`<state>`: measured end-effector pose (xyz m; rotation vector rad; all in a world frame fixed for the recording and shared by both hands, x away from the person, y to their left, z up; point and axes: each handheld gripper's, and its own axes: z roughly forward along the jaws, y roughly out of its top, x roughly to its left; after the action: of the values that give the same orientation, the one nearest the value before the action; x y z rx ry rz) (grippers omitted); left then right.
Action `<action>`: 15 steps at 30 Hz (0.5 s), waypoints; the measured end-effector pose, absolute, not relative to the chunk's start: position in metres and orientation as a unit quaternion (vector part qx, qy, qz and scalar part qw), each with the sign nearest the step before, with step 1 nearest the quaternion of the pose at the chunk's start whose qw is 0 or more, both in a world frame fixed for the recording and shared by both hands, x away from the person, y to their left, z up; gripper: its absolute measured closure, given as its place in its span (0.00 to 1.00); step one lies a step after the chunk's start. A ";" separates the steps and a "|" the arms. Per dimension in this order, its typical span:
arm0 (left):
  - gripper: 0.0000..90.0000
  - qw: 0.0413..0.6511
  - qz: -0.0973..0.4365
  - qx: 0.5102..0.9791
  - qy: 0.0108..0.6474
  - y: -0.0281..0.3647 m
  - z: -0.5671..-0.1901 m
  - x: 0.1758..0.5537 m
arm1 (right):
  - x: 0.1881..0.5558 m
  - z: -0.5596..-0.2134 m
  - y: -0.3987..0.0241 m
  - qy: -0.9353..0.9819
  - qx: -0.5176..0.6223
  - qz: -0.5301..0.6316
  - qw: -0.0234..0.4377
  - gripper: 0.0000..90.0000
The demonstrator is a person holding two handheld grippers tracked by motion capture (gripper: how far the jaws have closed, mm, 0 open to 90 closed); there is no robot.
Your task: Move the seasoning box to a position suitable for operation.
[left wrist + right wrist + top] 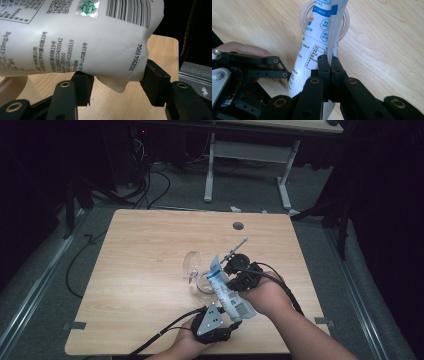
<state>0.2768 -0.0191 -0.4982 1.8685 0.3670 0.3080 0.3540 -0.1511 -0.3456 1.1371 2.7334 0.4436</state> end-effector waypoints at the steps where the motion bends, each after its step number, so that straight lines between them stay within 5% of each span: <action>1: 0.52 0.570 0.131 0.796 0.156 -0.019 -0.498 0.277 | 0.354 -0.346 -0.151 0.911 0.379 0.148 0.074 1.00; 15: 0.55 0.564 0.135 0.799 0.160 -0.019 -0.499 0.279 | 0.359 -0.348 -0.150 0.903 0.397 0.150 0.064 0.99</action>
<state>0.2790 -0.0194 -0.4989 1.8791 0.3775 0.3179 0.3587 -0.1501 -0.3476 1.1981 2.7282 0.4524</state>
